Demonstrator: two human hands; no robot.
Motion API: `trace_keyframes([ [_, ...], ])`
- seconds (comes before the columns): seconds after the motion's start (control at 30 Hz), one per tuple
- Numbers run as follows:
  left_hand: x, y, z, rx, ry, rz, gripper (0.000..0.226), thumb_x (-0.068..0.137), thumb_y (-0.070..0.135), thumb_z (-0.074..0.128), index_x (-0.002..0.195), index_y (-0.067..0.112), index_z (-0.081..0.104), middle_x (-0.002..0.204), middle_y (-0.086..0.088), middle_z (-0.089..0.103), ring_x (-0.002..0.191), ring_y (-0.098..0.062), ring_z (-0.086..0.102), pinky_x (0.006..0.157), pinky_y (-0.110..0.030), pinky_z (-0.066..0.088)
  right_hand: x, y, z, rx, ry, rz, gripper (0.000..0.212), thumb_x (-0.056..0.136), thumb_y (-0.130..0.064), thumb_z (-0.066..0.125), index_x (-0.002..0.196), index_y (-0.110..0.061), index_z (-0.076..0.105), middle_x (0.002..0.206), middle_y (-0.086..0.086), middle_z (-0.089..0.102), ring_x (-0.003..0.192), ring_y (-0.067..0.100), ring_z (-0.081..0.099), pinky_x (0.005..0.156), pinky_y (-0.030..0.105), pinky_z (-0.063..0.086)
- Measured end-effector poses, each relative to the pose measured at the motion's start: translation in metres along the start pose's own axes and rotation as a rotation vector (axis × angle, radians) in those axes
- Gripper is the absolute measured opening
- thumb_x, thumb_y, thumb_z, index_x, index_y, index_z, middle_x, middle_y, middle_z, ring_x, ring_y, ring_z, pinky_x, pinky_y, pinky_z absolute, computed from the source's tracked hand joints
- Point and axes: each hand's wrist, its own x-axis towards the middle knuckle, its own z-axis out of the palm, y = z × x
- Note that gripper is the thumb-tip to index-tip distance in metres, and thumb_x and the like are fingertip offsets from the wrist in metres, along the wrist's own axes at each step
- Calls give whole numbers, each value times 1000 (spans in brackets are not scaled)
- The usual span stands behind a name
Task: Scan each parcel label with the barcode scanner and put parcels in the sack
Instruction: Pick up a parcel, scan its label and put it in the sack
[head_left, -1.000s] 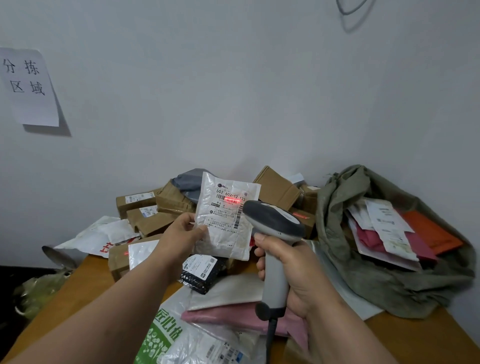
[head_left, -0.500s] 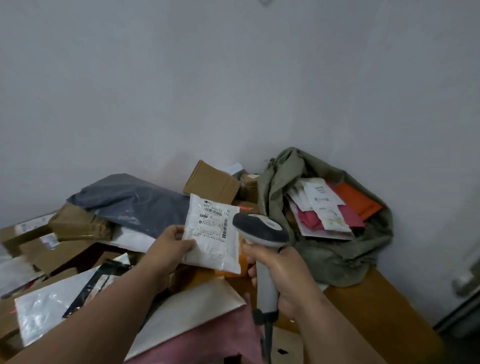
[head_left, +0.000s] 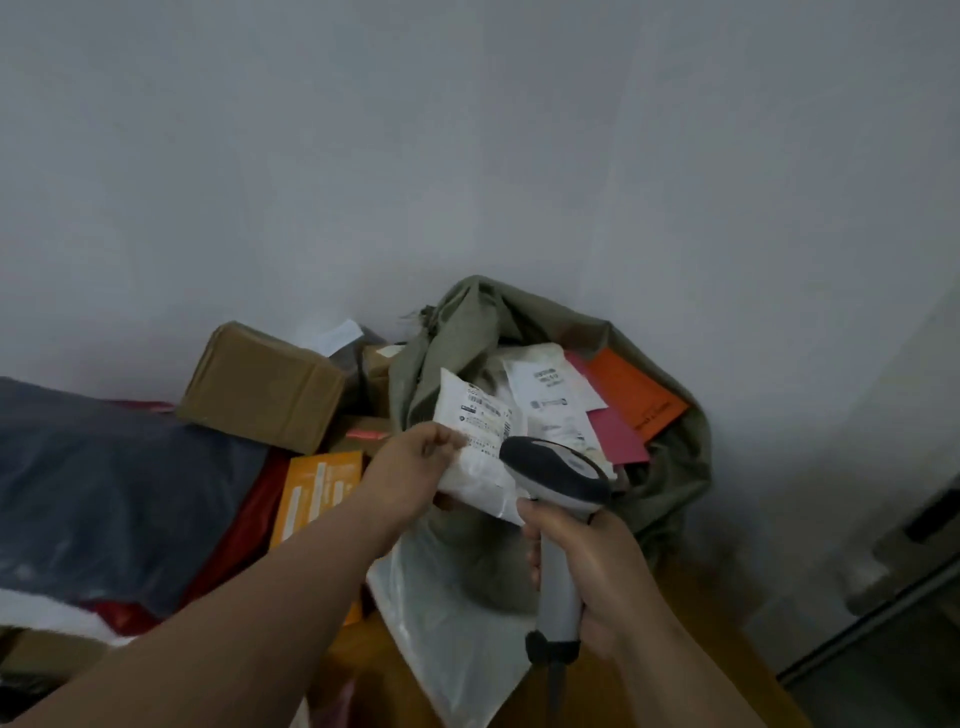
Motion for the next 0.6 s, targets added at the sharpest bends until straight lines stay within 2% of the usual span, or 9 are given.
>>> trace_keyframes([
  [0.07, 38, 12, 32, 32, -9, -8, 21, 104, 17, 47, 115, 22, 64, 113, -1, 61, 78, -13, 60, 49, -13, 46, 34, -13, -24, 1, 19, 17, 18, 82, -17, 79, 93, -5, 71, 67, 6, 65, 59, 18, 60, 54, 31, 49],
  [0.17, 94, 31, 72, 45, -14, -24, 27, 103, 15, 50, 126, 21, 62, 118, -3, 63, 85, -20, 66, 70, -28, 58, 82, -30, -55, -19, 26, 37, 23, 81, -18, 79, 100, -8, 71, 71, 6, 67, 62, 18, 61, 57, 30, 50],
  [0.2, 113, 37, 83, 42, -18, -29, 30, 102, 14, 51, 130, 20, 61, 115, -3, 64, 82, -19, 66, 72, -31, 58, 97, -35, -64, -24, 24, 45, 25, 81, -18, 79, 102, -9, 71, 73, 6, 67, 64, 18, 61, 58, 30, 50],
  [0.3, 164, 60, 114, 87, -78, -42, 41, 100, 9, 53, 140, 20, 54, 106, -2, 64, 76, -11, 63, 60, -20, 51, 134, -45, -86, -41, 38, 48, 25, 81, -16, 78, 104, -16, 70, 78, 8, 68, 67, 19, 62, 60, 32, 50],
  [0.37, 192, 69, 133, 78, -169, -92, 52, 98, 5, 56, 146, 21, 47, 118, -5, 61, 87, -14, 64, 67, -22, 53, 152, -50, -98, -51, 44, 63, 19, 80, -15, 78, 98, -17, 71, 76, 10, 70, 67, 20, 62, 62, 33, 52],
  [0.47, 219, 68, 154, -31, -263, -213, 76, 89, -2, 66, 151, 34, 38, 136, -7, 47, 107, -23, 61, 85, -33, 59, 169, -54, -114, -46, 69, 96, 14, 81, -16, 78, 94, -16, 72, 73, 8, 71, 69, 21, 65, 62, 33, 52],
  [0.53, 225, 63, 161, -4, -205, -218, 81, 88, 0, 68, 151, 39, 35, 142, -7, 41, 109, -23, 59, 92, -38, 57, 176, -54, -120, -42, 69, 101, 16, 81, -17, 78, 96, -15, 73, 73, 5, 72, 71, 20, 67, 60, 31, 50],
  [0.6, 223, 57, 160, 38, -106, -187, 77, 90, 4, 67, 152, 35, 34, 142, -7, 44, 101, -18, 60, 87, -36, 57, 181, -52, -124, -38, 62, 113, 17, 81, -17, 78, 97, -14, 73, 67, 2, 71, 69, 19, 66, 59, 31, 49],
])
